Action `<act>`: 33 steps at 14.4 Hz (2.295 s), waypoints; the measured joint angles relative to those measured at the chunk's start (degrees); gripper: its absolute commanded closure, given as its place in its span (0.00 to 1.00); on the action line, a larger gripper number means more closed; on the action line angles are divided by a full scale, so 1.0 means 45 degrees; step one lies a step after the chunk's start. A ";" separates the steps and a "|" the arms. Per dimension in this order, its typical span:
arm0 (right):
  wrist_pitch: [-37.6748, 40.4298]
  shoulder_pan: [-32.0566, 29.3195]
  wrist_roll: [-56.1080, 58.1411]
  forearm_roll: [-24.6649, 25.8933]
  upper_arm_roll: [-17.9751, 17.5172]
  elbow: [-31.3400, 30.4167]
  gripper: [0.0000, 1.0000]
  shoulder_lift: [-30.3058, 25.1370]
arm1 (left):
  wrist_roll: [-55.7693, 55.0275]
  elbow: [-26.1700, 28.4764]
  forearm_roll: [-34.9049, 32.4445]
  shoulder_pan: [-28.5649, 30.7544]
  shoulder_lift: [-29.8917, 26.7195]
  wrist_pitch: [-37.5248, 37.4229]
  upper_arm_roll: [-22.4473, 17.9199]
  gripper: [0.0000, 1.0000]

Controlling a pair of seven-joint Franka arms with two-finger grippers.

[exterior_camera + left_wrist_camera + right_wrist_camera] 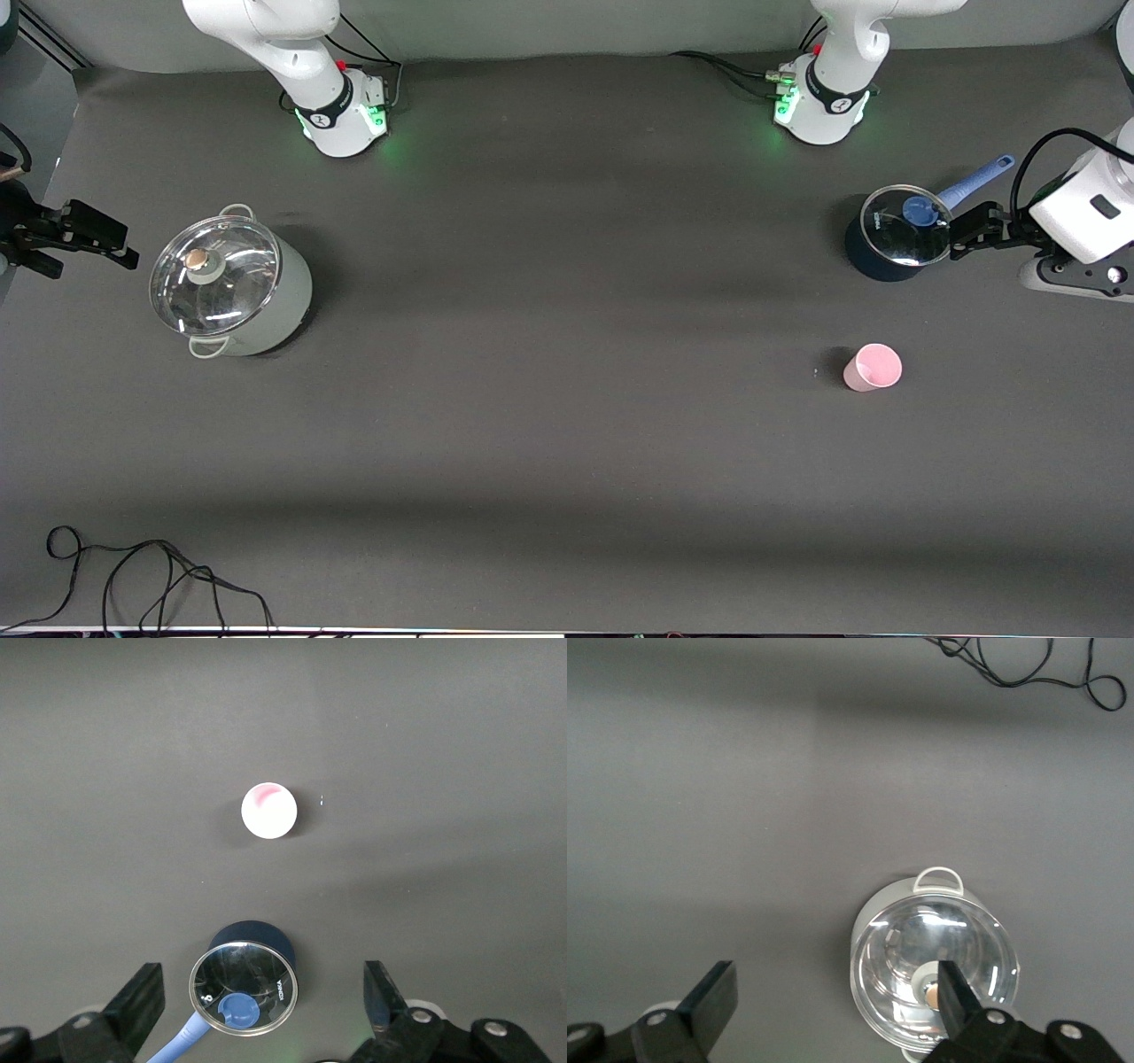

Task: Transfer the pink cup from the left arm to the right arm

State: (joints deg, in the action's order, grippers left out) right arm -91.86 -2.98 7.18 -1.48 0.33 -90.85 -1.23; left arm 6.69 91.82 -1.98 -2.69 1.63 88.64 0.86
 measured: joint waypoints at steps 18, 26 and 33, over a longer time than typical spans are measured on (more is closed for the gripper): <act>-0.0001 0.0151 0.0017 0.0228 0.0031 0.0042 0.00 -0.0045 | 0.0008 0.0004 0.0017 0.0004 0.0000 -0.0001 -0.0013 0.00; -0.0001 0.0148 0.0016 0.0196 0.0048 0.0032 0.00 -0.0018 | 0.1749 0.0008 0.0078 0.0147 0.0001 -0.0008 -0.0068 0.01; -0.0001 0.0150 0.0015 0.0195 0.0048 0.0017 0.00 0.0031 | 0.7949 -0.0011 0.1797 0.2058 0.0012 0.0087 -0.0158 0.00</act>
State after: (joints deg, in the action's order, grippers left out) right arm -91.87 -2.31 7.25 -0.60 0.54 -90.77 -1.10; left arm 42.46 91.77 6.11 6.57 1.68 89.03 0.15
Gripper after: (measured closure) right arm 0.000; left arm 0.004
